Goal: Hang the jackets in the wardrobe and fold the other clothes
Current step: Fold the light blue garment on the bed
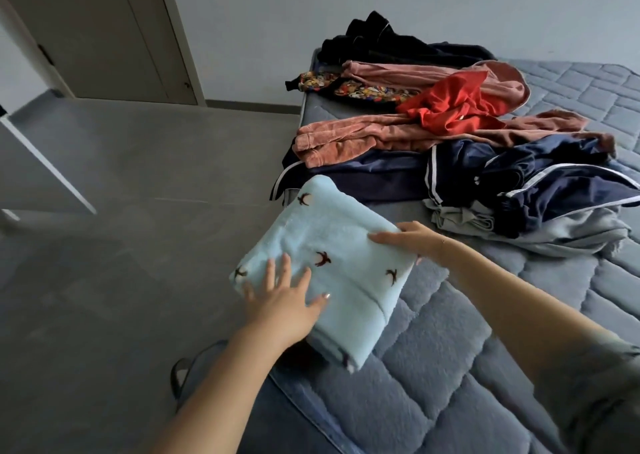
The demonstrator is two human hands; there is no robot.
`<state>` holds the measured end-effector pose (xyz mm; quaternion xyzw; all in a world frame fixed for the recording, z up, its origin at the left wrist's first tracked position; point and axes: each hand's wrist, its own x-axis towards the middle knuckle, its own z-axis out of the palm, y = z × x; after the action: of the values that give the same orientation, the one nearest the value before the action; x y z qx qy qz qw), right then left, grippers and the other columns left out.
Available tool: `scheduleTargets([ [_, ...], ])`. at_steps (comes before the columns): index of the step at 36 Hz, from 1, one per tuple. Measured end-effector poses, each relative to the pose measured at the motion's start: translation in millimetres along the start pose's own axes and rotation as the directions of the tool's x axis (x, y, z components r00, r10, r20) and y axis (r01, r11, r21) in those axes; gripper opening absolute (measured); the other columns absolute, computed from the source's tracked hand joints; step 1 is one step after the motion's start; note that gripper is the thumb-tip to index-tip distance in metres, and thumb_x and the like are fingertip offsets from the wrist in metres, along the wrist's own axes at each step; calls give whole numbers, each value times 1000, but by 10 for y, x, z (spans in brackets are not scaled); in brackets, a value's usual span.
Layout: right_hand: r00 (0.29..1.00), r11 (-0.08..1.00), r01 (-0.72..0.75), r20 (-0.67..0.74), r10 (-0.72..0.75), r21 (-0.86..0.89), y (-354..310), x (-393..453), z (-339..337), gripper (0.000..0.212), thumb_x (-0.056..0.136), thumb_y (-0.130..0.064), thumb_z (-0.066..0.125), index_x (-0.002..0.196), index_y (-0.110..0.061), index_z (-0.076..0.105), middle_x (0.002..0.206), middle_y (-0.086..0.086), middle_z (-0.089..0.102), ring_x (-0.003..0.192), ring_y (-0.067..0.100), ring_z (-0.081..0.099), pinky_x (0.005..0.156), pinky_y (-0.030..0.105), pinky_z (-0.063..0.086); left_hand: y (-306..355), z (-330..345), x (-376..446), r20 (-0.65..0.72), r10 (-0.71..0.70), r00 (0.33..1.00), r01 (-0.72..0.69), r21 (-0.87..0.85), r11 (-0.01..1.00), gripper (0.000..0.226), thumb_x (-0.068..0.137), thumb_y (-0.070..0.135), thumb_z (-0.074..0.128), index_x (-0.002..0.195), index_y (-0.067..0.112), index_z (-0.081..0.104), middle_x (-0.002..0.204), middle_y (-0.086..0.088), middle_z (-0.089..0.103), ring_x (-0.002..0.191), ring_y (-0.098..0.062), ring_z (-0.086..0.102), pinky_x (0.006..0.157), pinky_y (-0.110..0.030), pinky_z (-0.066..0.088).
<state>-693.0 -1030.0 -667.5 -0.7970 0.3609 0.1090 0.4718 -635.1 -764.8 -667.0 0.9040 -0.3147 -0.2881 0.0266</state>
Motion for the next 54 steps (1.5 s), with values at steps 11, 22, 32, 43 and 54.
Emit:
scheduleTargets([
  [11,946,905,86,-318,56,416,1027,-1240,596,37,83,-44,69,80,-7,65,76,8,64,72,18,61,53,27,52,269,426,-335,-481,-306,822,-112,-662,741,96,84,23,73,151,1,7,157,-21,10,145,-31,14,114,-28,12],
  [22,926,807,303,-357,-124,506,1326,-1427,961,36,73,-44,71,102,-26,60,100,-4,68,91,13,66,73,22,54,211,756,-362,-81,-36,996,-4,-448,894,67,88,39,65,142,9,37,134,-13,50,118,-29,53,93,-33,46],
  [32,828,731,385,-560,-4,564,1312,-1517,1149,34,78,-30,75,99,-10,58,94,6,65,81,9,63,70,20,55,-14,776,-340,-256,-307,917,-127,-915,383,39,72,37,82,92,28,50,97,4,63,90,-13,63,70,-28,50],
  [43,814,731,405,-581,-16,549,1379,-1513,1187,13,85,-14,71,85,-7,59,80,-2,65,69,-5,61,65,10,49,-306,715,-693,-157,-167,973,-52,-860,507,59,71,44,80,80,-10,60,69,-7,59,67,-17,55,65,-28,39],
  [54,814,858,403,-552,-178,318,1455,-1478,929,12,87,-8,67,79,-3,59,82,-2,68,76,6,62,72,14,50,-483,558,-800,-120,-172,978,30,-730,683,47,72,34,82,60,13,42,62,-1,39,59,-14,34,57,-30,21],
])
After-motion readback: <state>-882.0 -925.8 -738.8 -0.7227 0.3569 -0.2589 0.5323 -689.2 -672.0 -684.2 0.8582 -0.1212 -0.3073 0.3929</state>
